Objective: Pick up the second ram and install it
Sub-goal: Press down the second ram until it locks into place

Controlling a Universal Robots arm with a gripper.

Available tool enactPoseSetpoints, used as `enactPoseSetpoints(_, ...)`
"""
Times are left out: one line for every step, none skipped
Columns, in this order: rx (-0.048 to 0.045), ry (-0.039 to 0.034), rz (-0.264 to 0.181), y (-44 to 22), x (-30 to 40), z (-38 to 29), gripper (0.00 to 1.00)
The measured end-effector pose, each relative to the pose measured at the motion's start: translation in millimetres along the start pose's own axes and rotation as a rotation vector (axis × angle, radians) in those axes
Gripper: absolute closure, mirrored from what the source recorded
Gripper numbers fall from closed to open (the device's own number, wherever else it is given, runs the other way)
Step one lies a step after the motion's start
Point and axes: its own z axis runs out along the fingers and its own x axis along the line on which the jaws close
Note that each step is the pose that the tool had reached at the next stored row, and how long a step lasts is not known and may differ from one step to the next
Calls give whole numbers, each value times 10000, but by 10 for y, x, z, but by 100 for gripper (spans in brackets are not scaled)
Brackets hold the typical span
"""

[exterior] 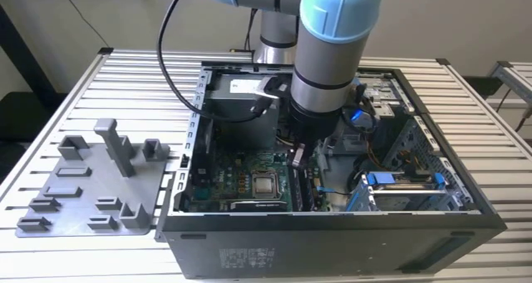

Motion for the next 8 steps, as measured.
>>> enactPoseSetpoints(-2, -6, -158, 0, 0, 1, 89)
enactPoseSetpoints(-5, -12, -312, 0, 0, 3, 89)
enactPoseSetpoints(-5, -18, -436, 3, 2, 5, 89)
enactPoseSetpoints(4, -25, -524, 6, 6, 7, 89)
enactPoseSetpoints(9, -31, -610, 9, 9, 10, 89)
enactPoseSetpoints(10, -37, -710, 12, 11, 12, 89)
enactPoseSetpoints(8, -42, -831, 13, 13, 14, 89)
enactPoseSetpoints(2, -44, -966, 14, 14, 16, 89)
